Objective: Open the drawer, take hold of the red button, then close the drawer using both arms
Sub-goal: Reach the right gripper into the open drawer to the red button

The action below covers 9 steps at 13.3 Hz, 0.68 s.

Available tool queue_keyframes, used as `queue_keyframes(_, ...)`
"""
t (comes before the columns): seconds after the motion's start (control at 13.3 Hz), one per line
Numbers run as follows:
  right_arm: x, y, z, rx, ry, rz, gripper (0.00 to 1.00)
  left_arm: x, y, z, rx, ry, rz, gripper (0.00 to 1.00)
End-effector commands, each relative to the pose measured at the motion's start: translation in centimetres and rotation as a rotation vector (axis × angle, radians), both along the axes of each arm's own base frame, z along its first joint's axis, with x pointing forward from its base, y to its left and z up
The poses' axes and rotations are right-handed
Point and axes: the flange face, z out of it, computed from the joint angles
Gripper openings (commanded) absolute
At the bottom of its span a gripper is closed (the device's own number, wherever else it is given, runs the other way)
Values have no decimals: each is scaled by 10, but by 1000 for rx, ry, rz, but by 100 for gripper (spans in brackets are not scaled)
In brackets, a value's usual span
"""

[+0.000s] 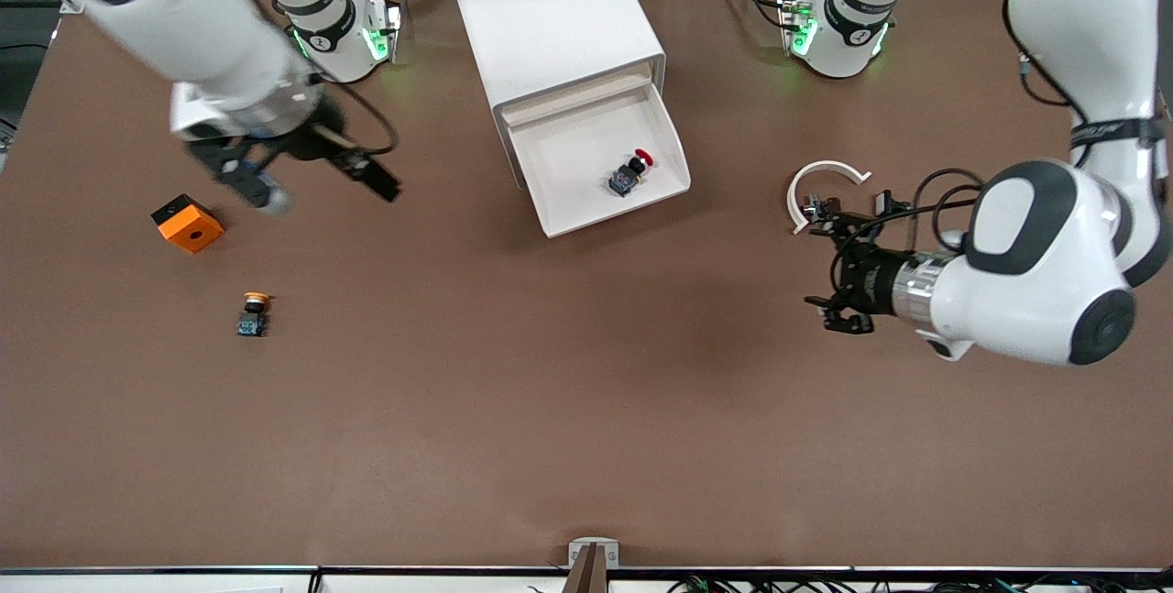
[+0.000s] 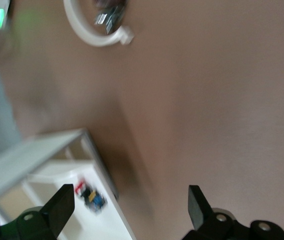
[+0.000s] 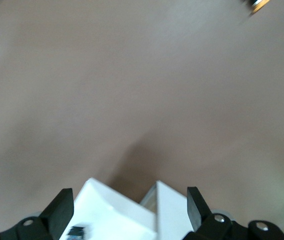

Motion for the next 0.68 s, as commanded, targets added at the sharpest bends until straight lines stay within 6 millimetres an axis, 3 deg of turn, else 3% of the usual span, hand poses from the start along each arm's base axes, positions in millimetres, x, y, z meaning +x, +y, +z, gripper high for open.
queue_keyframes(0.0,-6,62,-32,-7,5,-50,100,-14,2,21,-8,-110,-282,100)
queue_keyframes(0.23,-20,141,-77,-54,38,-74,100,-29,9,34,-36,-162,-534,100)
queue_keyframes(0.38,-21,180,-104,-87,47,-140,100,-39,13,40,-45,-181,-663,100)
queue_keyframes(0.6,-21,214,-136,-107,51,-172,100,-56,18,53,-66,-226,-801,100)
